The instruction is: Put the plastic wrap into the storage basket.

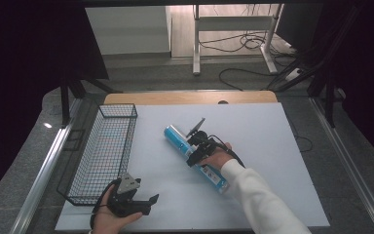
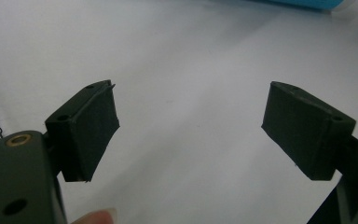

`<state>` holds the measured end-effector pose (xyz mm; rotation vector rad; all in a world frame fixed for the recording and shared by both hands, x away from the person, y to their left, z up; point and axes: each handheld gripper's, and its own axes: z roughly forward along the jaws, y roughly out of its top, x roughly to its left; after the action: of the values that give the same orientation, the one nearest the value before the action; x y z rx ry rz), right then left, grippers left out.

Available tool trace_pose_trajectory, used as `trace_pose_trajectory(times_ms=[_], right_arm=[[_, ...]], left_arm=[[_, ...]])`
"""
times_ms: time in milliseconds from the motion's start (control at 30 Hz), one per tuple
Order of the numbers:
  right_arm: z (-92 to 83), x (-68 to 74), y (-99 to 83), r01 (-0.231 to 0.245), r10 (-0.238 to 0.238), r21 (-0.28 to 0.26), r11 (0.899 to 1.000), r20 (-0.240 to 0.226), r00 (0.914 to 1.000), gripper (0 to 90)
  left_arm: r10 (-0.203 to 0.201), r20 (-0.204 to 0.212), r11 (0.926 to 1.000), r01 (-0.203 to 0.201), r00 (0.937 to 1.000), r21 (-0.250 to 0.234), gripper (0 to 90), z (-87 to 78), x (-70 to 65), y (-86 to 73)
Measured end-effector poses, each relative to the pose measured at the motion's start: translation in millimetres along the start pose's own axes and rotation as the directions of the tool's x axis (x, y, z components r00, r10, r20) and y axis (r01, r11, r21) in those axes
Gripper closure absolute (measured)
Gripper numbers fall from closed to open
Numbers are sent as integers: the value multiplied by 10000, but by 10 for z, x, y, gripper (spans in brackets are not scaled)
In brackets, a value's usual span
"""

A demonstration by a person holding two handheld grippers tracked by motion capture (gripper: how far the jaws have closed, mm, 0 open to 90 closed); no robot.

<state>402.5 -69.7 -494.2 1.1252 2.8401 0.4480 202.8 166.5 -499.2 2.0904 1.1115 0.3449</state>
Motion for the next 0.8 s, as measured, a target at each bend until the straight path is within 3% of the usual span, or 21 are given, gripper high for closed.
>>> trace_pose_trajectory(times_ms=[267, 633, 667, 800], right_arm=[[44, -27, 10, -116, 122, 272, 9996, -227, 9997, 313], [16, -63, -6, -387, 387, 18, 9992, -488, 9981, 320], [-36, -92, -19, -625, 606, -212, 9978, -807, 9949, 320], [-127, -115, -61, -852, 781, -486, 9952, -1340, 9879, 321]], left_arm=[[-27, 28, 10000, 27, 10000, 6, 176, 3, 1, 1], [-37, 41, 10000, 37, 10000, -17, 176, 2, 13, 3], [-61, 35, 10000, 61, 10000, -30, 176, 3, 19, 4], [-53, 51, 10000, 53, 10000, -24, 176, 6, 19, 6]])
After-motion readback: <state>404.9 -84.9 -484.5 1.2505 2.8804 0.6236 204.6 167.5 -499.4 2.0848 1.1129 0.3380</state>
